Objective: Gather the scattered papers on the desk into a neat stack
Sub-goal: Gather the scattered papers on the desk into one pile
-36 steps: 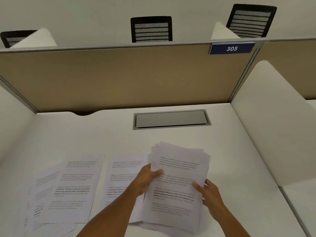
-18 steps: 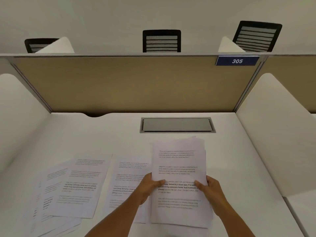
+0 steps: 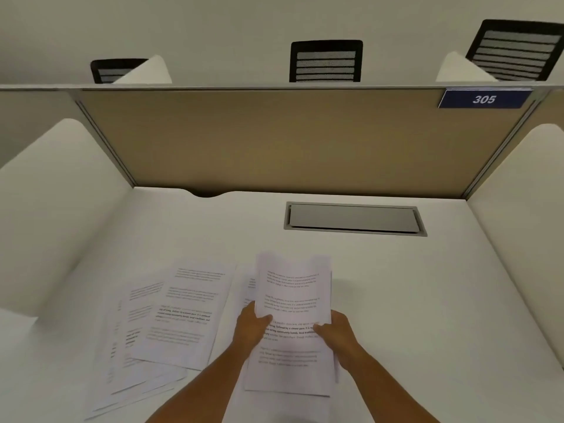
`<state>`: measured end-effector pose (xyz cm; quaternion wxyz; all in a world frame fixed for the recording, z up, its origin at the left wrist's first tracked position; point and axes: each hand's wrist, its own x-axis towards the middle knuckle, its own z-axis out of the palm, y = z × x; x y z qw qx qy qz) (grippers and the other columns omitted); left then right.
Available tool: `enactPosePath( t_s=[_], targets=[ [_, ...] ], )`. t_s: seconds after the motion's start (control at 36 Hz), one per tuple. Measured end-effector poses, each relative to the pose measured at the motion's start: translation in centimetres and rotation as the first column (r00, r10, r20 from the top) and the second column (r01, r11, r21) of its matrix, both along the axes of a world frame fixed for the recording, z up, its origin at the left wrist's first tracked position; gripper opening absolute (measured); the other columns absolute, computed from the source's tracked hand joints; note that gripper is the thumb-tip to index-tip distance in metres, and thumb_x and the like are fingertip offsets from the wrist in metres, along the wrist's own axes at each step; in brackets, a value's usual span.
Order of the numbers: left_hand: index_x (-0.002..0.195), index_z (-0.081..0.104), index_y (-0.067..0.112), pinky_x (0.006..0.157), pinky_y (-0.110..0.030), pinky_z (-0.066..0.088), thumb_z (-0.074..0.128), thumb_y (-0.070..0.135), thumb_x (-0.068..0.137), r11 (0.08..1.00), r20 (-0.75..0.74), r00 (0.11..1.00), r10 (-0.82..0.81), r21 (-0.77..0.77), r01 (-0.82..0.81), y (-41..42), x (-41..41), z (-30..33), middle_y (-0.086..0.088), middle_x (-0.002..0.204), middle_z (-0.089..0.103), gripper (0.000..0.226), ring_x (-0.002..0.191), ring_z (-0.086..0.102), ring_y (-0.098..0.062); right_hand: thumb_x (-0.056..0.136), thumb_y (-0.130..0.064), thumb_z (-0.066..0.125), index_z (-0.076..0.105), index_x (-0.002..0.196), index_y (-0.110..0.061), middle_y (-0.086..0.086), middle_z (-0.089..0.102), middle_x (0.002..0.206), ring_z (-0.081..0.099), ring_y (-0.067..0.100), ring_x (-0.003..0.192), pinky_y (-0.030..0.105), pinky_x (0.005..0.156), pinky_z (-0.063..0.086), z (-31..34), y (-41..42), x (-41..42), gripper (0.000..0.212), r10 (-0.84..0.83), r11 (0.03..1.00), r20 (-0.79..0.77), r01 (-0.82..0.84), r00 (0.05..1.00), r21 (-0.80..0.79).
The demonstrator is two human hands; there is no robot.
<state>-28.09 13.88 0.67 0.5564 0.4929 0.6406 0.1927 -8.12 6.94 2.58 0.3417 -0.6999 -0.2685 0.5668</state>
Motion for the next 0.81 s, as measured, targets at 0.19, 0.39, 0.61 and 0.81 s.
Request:
enactPosePath(
  t_s=[0.19, 0.39, 0.61, 0.81],
  targets=[
    [0.141, 0.048, 0.010, 0.102, -0.034, 0.046, 0.056, 0.014, 0.096, 1.000, -0.141, 0.990, -0.021, -0.006, 0.021, 1.0, -1.7, -0.9, -0.009, 0.138, 0.058, 0.046, 0.122, 0.058, -0.025, 0.084, 0.004, 0.055, 0.073, 0.100, -0.009, 0.012, 0.076, 0.100, 0.069, 0.022, 0.086, 0.029, 0.078, 0.056, -1.5, 1.7, -3.5, 0.028, -0.006, 0.999, 0.064, 0.009, 0.998, -0.047],
    [0.147, 0.037, 0.003, 0.113, -0.038, 0.041, 0.048, 0.013, 0.099, 0.994, -0.297, 0.950, -0.101, -0.063, 0.086, 2.1, -3.0, -3.5, -0.016, 0.148, 0.046, 0.050, 0.128, 0.050, -0.027, 0.088, 0.003, 0.052, 0.067, 0.105, 0.000, 0.014, 0.072, 0.102, 0.069, 0.030, 0.094, 0.039, 0.085, 0.060, -3.4, 3.1, -7.0, 0.023, 0.008, 0.996, 0.263, 0.014, 0.965, -0.085],
    [0.147, 0.038, 0.010, 0.110, -0.047, 0.038, 0.050, 0.019, 0.098, 0.986, -0.530, 0.832, -0.162, -0.119, 0.117, 3.0, -2.9, -4.7, -0.011, 0.158, 0.022, 0.051, 0.142, 0.026, -0.033, 0.091, -0.006, 0.055, 0.052, 0.129, -0.009, 0.017, 0.036, 0.141, 0.041, 0.036, 0.124, 0.038, 0.095, 0.044, -5.2, 3.3, -8.7, 0.038, 0.159, 0.949, 0.505, 0.011, 0.848, -0.316],
    [0.142, 0.043, 0.004, 0.109, -0.045, 0.043, 0.055, 0.012, 0.095, 0.989, -0.478, 0.867, -0.141, -0.117, 0.096, 3.1, -3.2, -4.8, -0.011, 0.154, 0.024, 0.049, 0.136, 0.035, -0.033, 0.091, -0.014, 0.059, 0.044, 0.137, -0.008, 0.018, 0.024, 0.153, 0.034, 0.038, 0.132, 0.040, 0.111, 0.033, -5.3, 4.0, -8.9, 0.048, 0.161, 0.920, 0.507, 0.057, 0.847, -0.387]
  ],
)
